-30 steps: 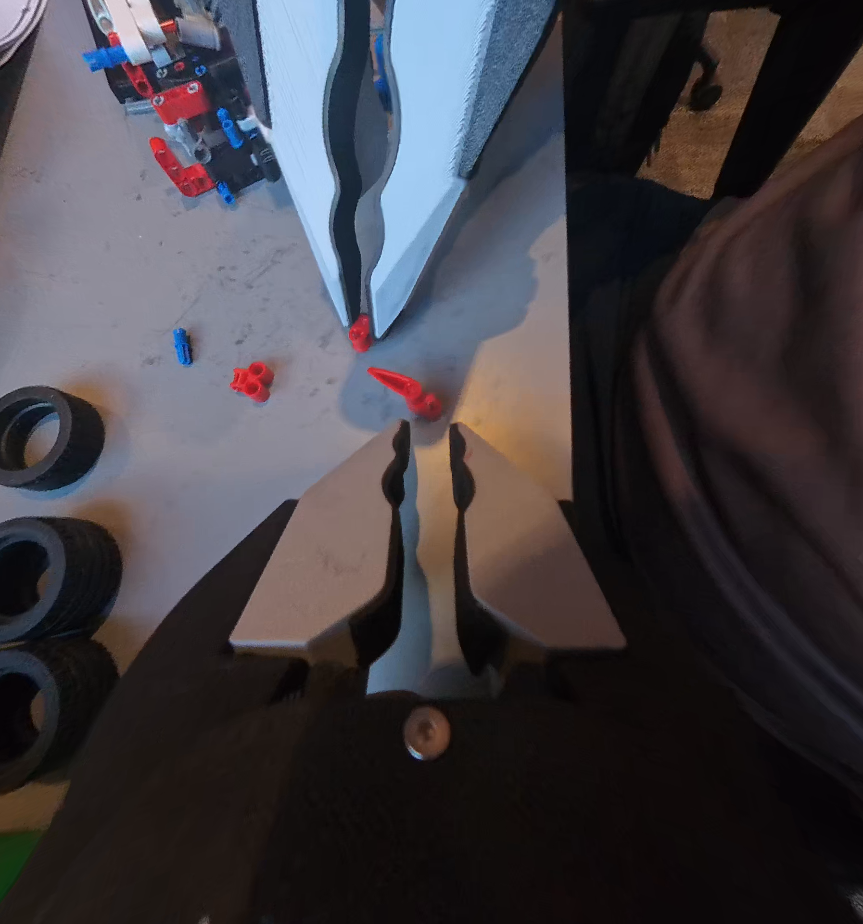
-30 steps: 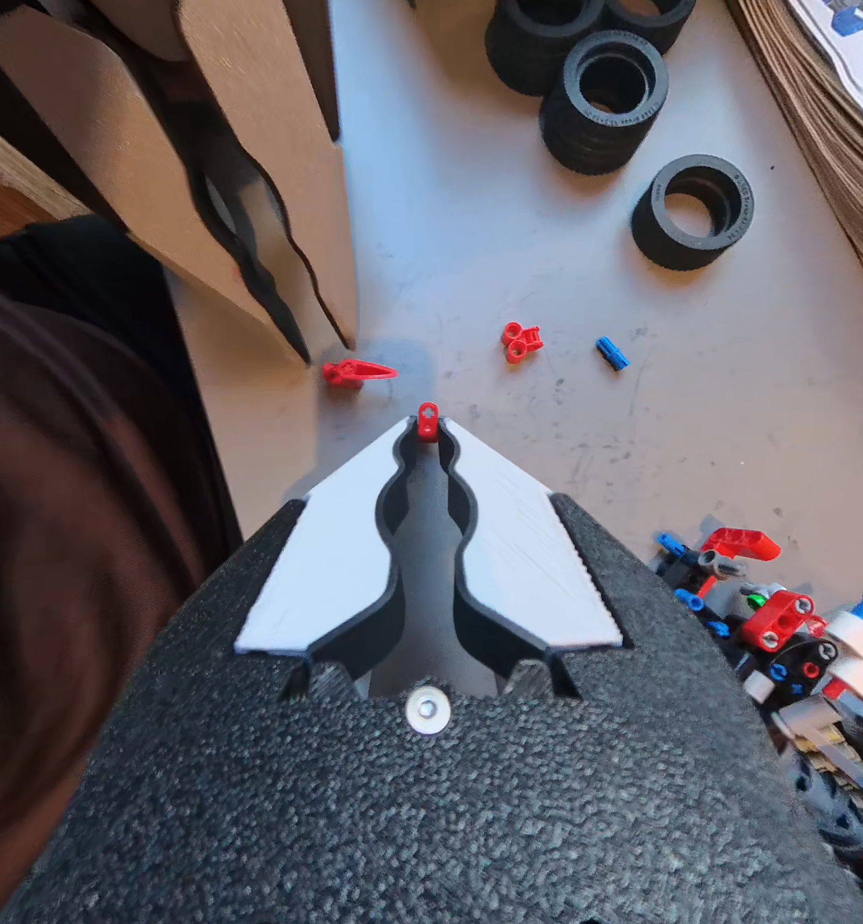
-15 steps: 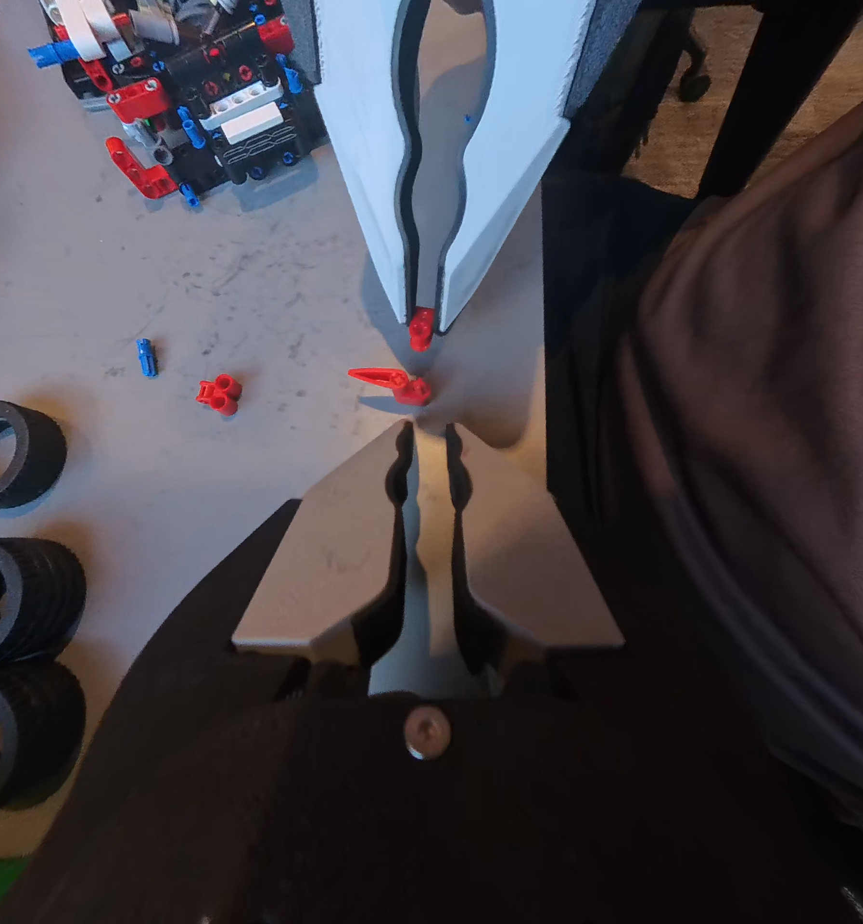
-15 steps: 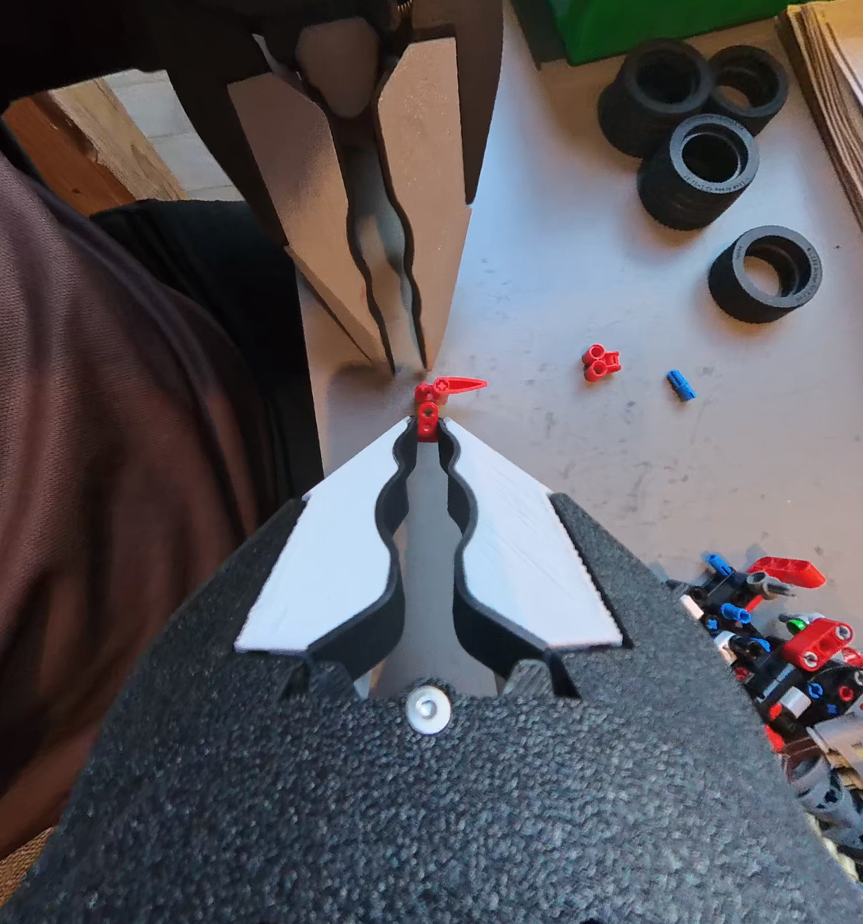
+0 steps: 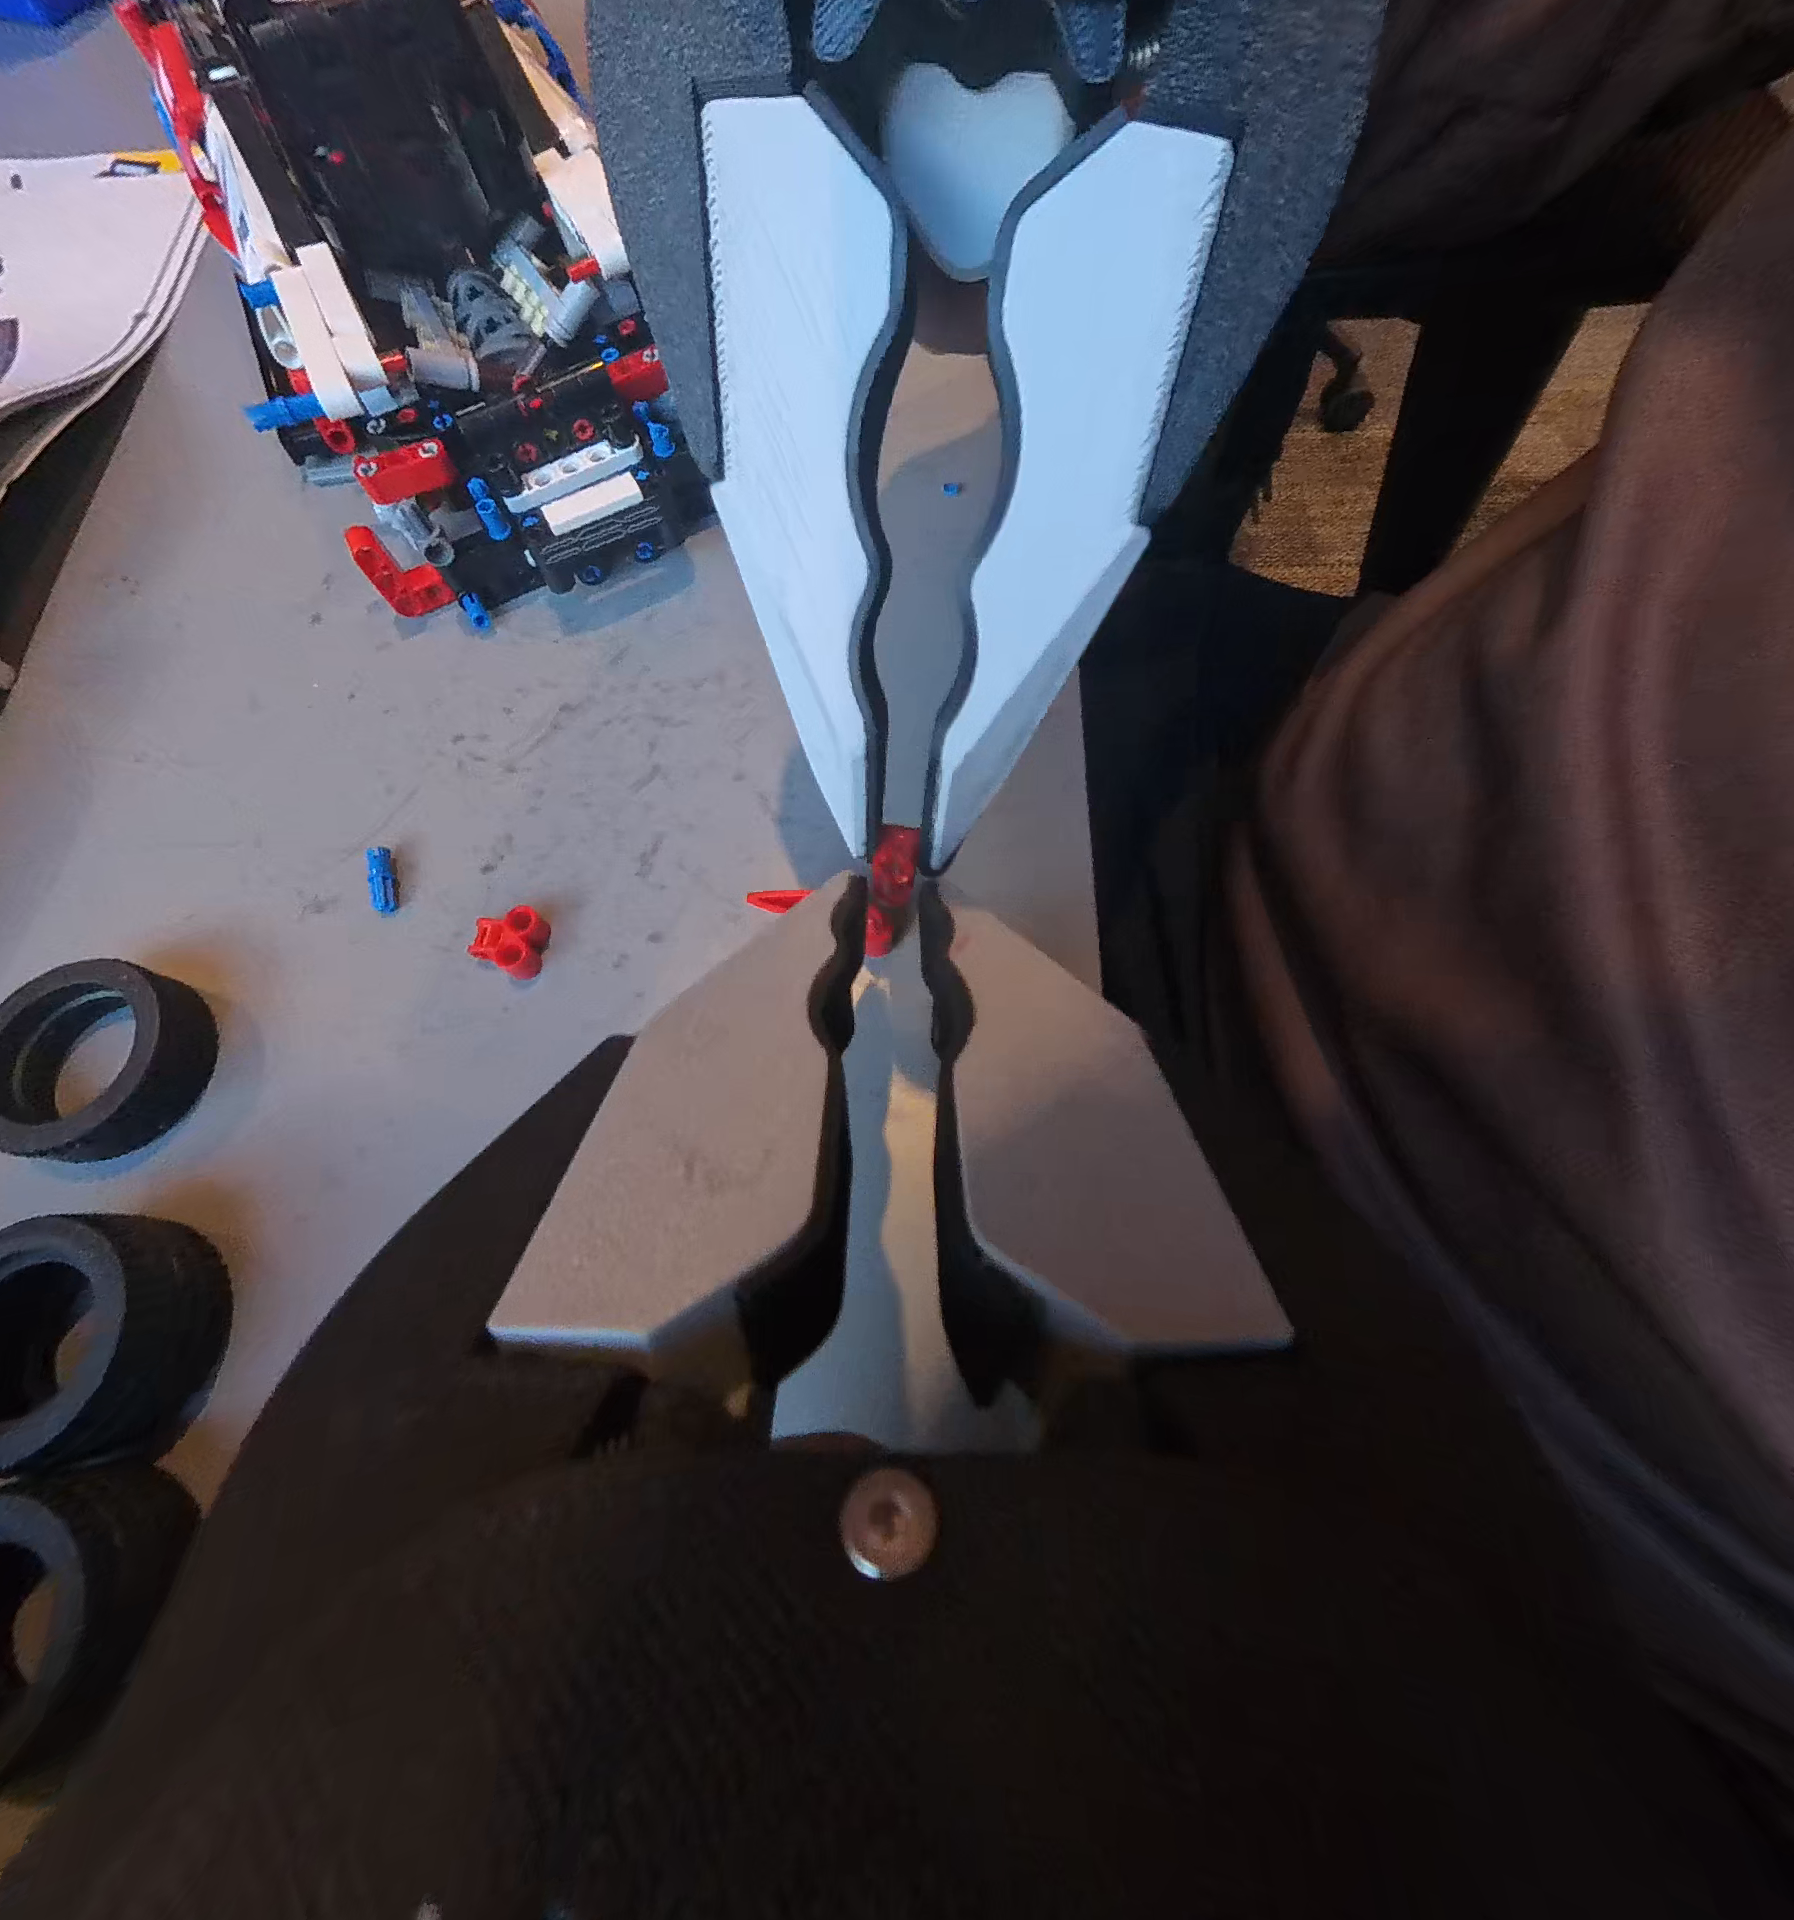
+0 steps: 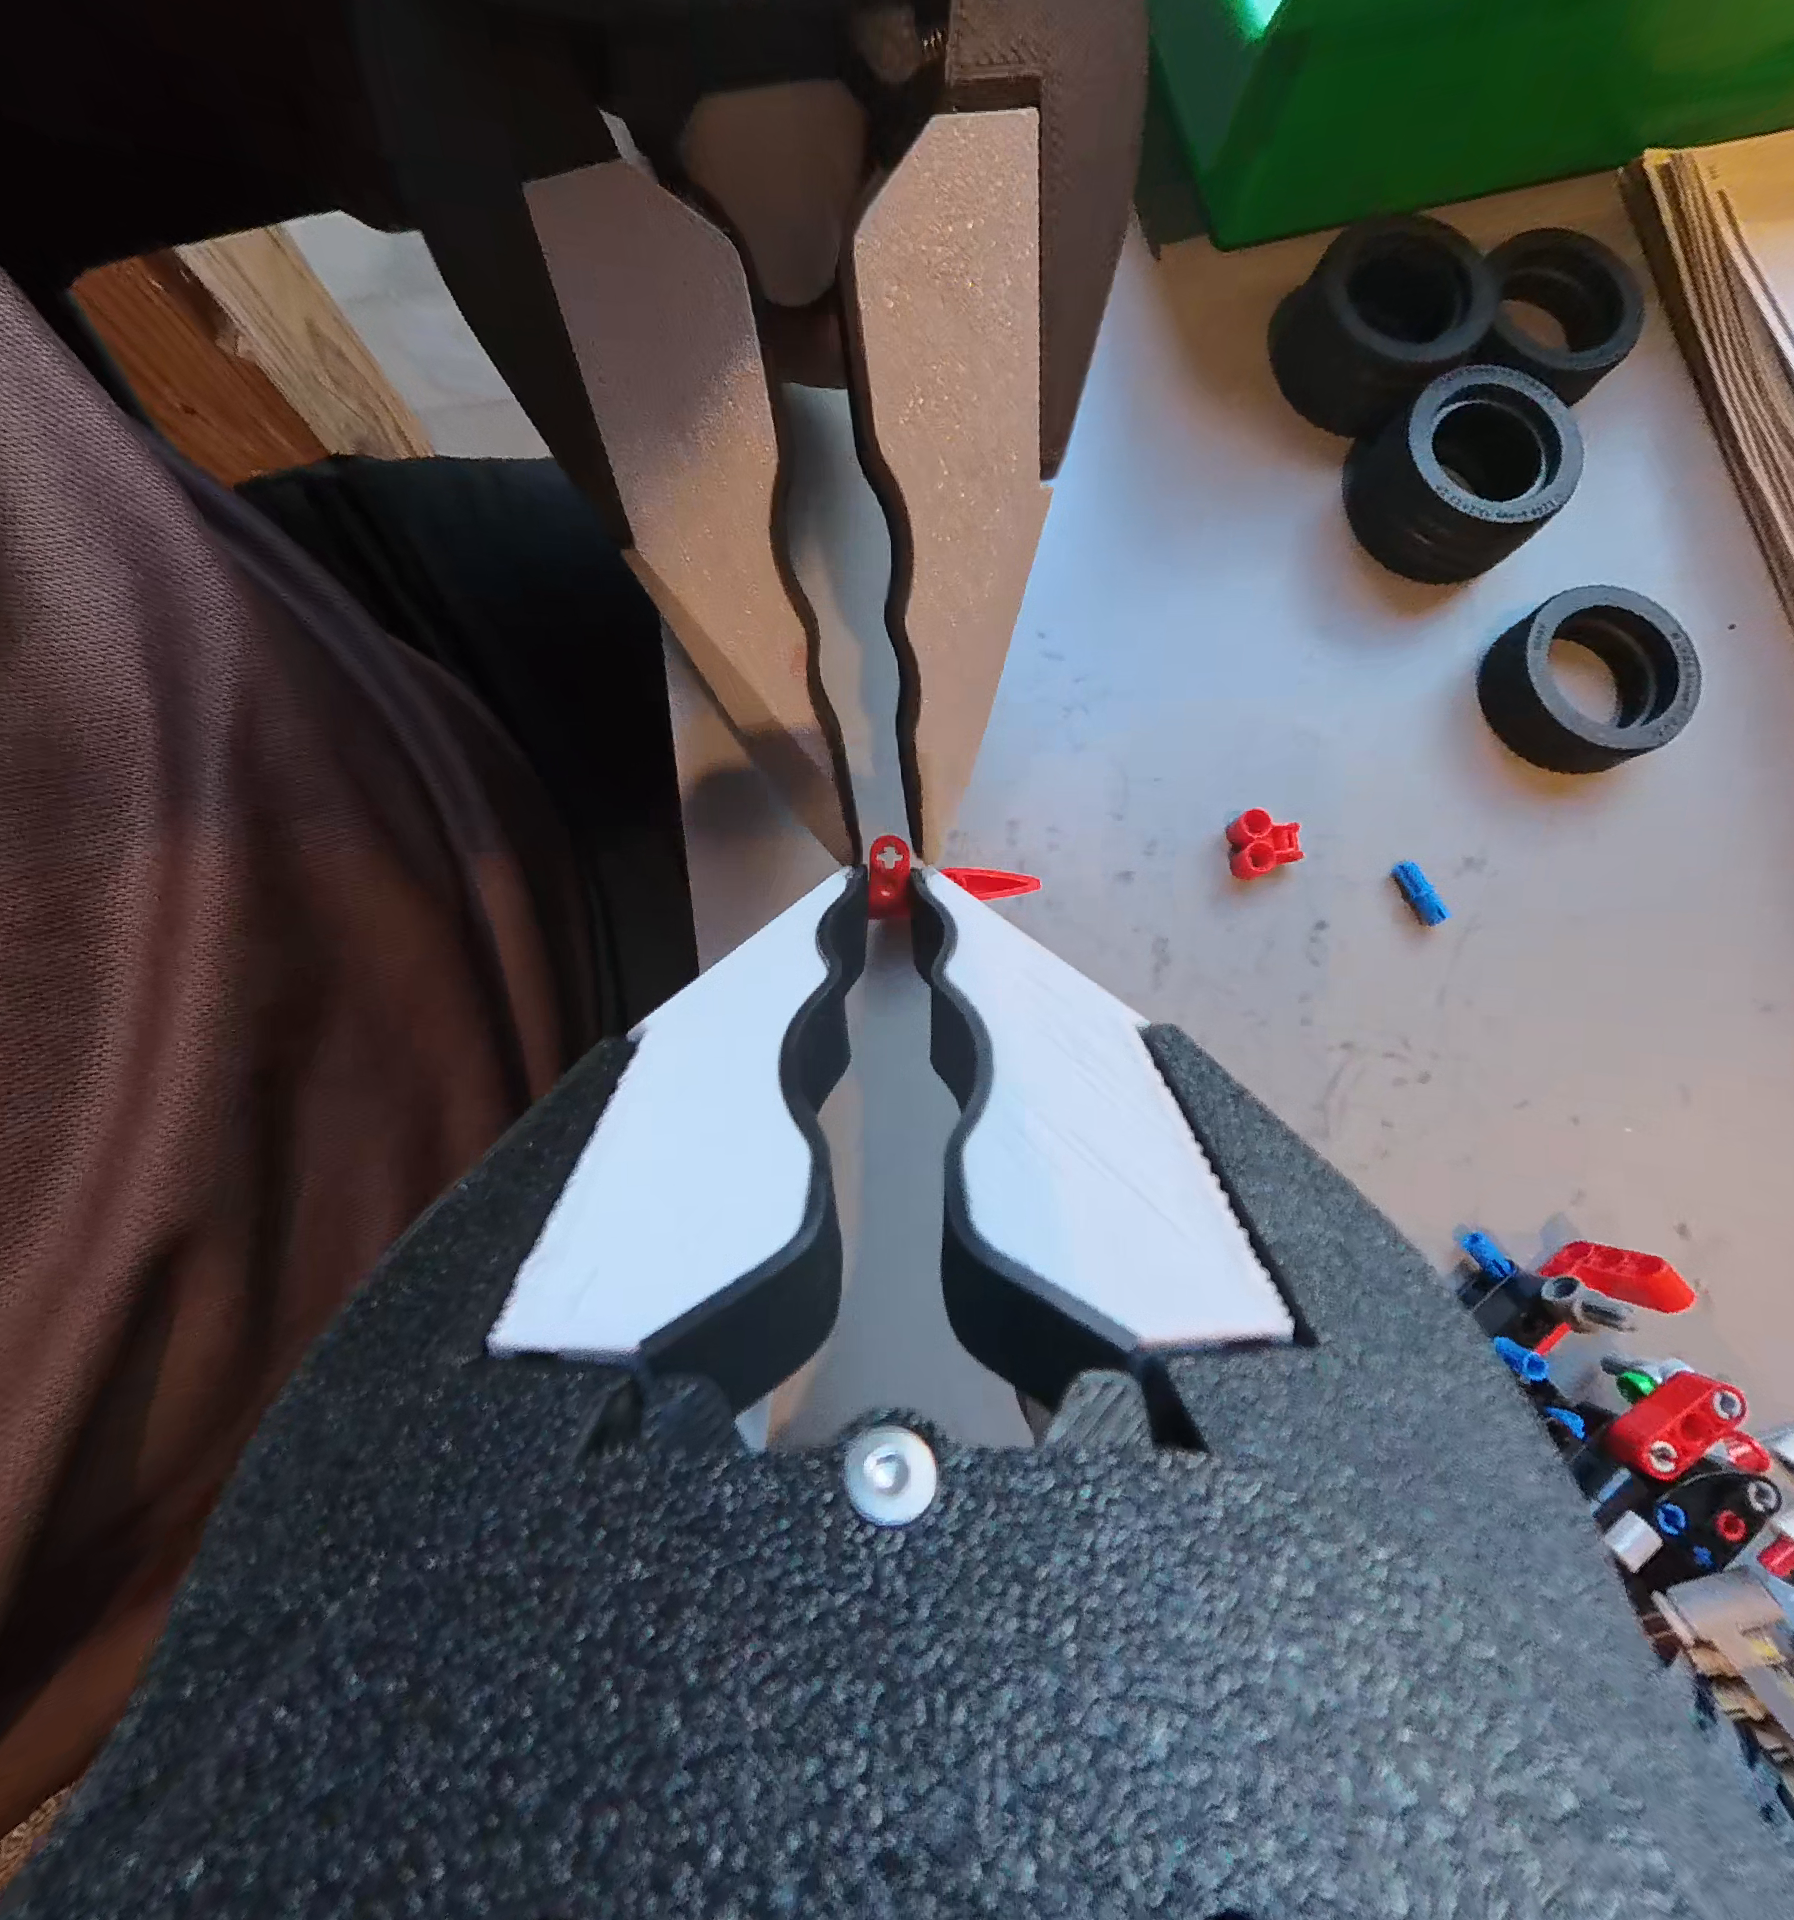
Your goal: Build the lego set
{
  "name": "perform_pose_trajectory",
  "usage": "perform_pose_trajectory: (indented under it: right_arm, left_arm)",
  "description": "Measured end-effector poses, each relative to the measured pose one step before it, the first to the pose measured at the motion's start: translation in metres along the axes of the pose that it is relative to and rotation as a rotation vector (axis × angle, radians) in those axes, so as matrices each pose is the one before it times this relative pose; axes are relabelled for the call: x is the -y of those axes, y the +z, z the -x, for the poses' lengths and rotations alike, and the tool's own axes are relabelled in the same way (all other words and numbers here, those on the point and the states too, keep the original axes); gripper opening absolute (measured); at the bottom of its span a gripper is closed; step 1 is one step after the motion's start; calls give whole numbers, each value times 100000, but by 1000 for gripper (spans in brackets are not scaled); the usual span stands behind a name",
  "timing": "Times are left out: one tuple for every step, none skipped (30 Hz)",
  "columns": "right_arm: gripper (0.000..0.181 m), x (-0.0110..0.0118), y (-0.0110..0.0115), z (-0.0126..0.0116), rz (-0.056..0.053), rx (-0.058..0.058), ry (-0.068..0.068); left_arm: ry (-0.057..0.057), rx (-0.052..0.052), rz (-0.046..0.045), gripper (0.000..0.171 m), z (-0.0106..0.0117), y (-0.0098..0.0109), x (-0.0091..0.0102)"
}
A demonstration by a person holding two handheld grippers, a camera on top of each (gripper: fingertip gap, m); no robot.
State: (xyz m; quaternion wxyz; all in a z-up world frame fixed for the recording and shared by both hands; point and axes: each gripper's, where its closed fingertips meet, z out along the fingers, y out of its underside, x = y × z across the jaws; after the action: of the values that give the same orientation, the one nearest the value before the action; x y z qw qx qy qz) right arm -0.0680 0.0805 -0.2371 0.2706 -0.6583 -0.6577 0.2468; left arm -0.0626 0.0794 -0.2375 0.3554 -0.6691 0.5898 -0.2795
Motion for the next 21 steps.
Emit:
perform_pose_trajectory:
  right_arm:
    - [8,-47,18,-29,608,-308,-252]
    - [8,-54,22,-32,561,-325,-261]
    - [8,-16,10,0,229,-209,-166]
    - [8,-41,3,-28,256,-272,-148]
    - [8,-44,17,-33,72,-315,-146]
    - [8,-14,11,-29,-308,-134,-17]
    - [8,22,-5,-4,-682,12,84]
    - [8,42,-22,4,-832,101,322]
    - [8,47,-17,-1,-817,133,332]
    - [8,61,-31,-43,-956,-280,-7]
    - [8,53,-45,-64,-992,-621,-334]
    - [8,9,-38,-67,-614,-698,-377]
    - [8,-29,-39,-32,-287,-416,-321]
    - [8,-40,-12,-14,-160,-204,-218]
    - [8,-1,-29,26,-335,-21,-272]
    - [9,53,-31,3,-518,-169,-282]
    - [9,38,-26,-34,-262,-359,-151]
    - [8,26,-26,-50,-134,-278,-119]
    - [8,38,-23,12,-211,-9,-197]
    - [8,32,-9,43,-114,169,-272]
    - [8,23,-23,28,60,-54,-458]
  left_arm:
    - [555,-535,206,5,-28,67,-19]
    - [691,34,105,5,33,72,-42]
    - [673,171,-19,3,63,73,-44]
    - [261,-199,-367,3,17,64,-10]
    - [-260,-293,-424,3,42,45,-24]
    - [-406,-416,-568,3,21,11,-11]
    - [40,-310,-652,3,2,-27,12]
    - [547,-41,-699,3,9,-61,21]
    - [492,70,-778,3,8,-38,22]
    - [-60,370,-791,3,73,-44,29]
    - [-545,285,-630,3,86,-45,22]
    - [-623,150,-341,3,80,-48,-19]
    - [-403,-157,-640,3,18,-66,36]
    - [-339,-75,-647,2,11,-61,79]
    - [-298,-118,-153,2,-2,-26,32]
    - [44,273,-68,2,32,-7,26]
    - [347,234,-202,2,8,-4,43]
    - [158,121,17,2,4,21,13]
    - [-36,-80,137,2,-8,22,-11]
    - [31,-165,68,2,-57,35,-6]
    - [89,131,6,2,-30,28,-3]
